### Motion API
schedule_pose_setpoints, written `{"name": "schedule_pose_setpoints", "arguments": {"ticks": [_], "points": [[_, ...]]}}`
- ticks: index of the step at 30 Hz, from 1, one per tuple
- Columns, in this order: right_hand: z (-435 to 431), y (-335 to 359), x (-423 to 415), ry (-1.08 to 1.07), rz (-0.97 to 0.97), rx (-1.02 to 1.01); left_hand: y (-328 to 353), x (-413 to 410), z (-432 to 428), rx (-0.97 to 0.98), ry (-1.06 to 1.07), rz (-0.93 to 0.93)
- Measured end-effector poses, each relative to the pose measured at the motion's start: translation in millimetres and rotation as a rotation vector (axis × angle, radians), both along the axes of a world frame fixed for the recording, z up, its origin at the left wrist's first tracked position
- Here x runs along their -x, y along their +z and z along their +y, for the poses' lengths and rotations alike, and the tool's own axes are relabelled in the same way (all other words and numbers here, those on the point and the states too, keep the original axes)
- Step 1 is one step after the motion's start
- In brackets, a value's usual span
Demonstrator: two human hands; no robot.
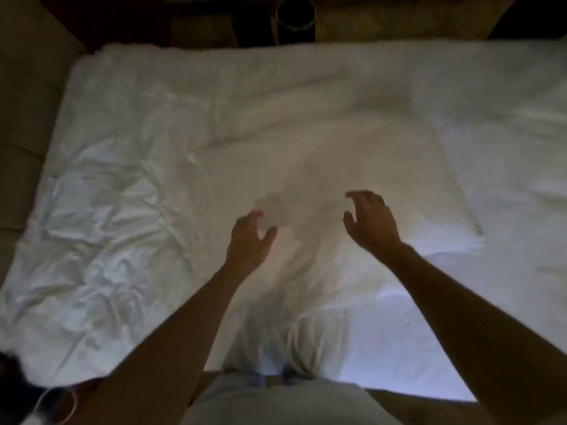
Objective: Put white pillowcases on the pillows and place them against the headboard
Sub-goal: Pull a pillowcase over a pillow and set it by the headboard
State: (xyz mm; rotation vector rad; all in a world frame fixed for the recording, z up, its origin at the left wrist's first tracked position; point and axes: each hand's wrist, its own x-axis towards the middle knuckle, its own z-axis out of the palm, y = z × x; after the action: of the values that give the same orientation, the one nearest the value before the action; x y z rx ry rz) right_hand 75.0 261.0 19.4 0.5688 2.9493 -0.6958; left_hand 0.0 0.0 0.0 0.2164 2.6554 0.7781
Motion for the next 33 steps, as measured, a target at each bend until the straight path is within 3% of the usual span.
{"name": "schedule_pose_setpoints", "arguments": {"ticks": [8,14,25,28,33], "points": [[36.8,-37.3,88.4,0.252,-0.303,-0.099,-21.6,95.1,75.4,0.291,-0.242,0.045],[72.4,-47.8,162.2,0.387,-0.517,-0.033,-49.4,169.3,111.1,0.354,-0.269,-0.010],[98.3,-73.5,254.8,0.451,-0.553,-0.132,-68.6,240.3,141.5,0.392,-0.389,-0.158],[95.3,-72.2,252.8,0.481,-0.645,-0.087,-59.6,233.3,142.3,0.460,-0.425,-0.165],[92.9,-68.6,219.9,0.460,-0.585,-0.073,-46.2,213.3,128.5,0.437,-0.467,-0.078]]}}
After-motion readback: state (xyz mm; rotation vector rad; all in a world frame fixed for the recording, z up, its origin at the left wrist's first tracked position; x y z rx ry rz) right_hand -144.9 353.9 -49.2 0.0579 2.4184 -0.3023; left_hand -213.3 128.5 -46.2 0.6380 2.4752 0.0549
